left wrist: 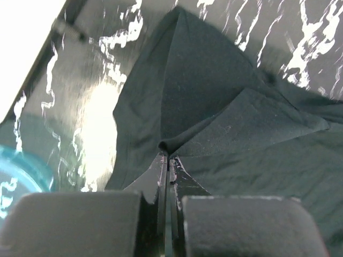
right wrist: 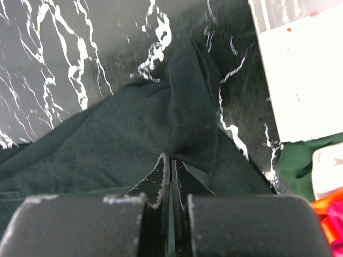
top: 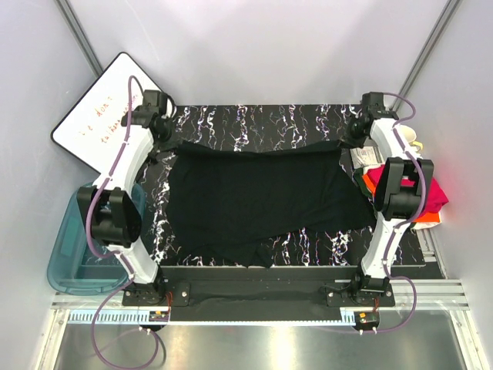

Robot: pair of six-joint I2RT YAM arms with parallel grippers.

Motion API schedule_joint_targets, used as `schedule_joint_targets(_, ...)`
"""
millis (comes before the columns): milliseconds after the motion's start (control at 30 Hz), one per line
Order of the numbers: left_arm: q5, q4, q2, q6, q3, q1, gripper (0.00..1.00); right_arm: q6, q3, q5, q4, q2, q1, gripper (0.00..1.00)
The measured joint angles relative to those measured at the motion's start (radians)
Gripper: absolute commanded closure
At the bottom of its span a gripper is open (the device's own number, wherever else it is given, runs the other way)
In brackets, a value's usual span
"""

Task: Fold and stack the t-shirts
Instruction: Fold the flattened tshirt in 1/3 of the way

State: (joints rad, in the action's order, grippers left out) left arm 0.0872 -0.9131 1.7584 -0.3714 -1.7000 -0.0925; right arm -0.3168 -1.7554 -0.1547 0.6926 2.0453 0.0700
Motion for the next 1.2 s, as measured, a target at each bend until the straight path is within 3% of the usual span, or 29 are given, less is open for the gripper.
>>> schedule_joint_targets(167, -0.006, -0.015, -0.053, -0.009, 0.138, 0.000, 0.99, 0.007, 0.043, -0.026, 0.025, 0.002, 0.000, 1.00)
schedule_joint_targets(267, -0.008, -0.029, -0.063, -0.008, 0.211, -0.011, 0.47, 0.008, 0.047, -0.036, 0.044, 0.016, 0.000, 1.00)
schedule_joint_targets(300, -0.008, -0.033, -0.069, -0.013, 0.240, -0.016, 0.17, 0.010, 0.047, -0.041, 0.046, 0.024, 0.000, 1.00)
schedule_joint_targets(333, -0.007, -0.037, -0.071, -0.008, 0.247, -0.021, 0.02, 0.010, 0.047, -0.042, 0.047, 0.031, 0.000, 1.00)
schedule_joint_targets(467, 0.011, -0.048, -0.121, -0.013, 0.304, -0.048, 0.01, 0.016, 0.047, -0.044, 0.056, 0.067, 0.000, 1.00)
schedule_joint_targets(733, 0.022, -0.055, -0.166, 0.013, 0.265, -0.055, 0.01, 0.025, 0.040, -0.041, 0.063, 0.113, -0.001, 1.00)
schedule_joint_targets(1033, -0.005, 0.005, 0.159, 0.071, 0.142, -0.112, 0.03, 0.025, 0.024, -0.041, 0.068, 0.164, -0.002, 1.00)
schedule_joint_targets(1200, -0.055, 0.017, 0.266, 0.096, 0.056, -0.130, 0.06, 0.026, 0.024, -0.041, 0.072, 0.166, -0.002, 1.00)
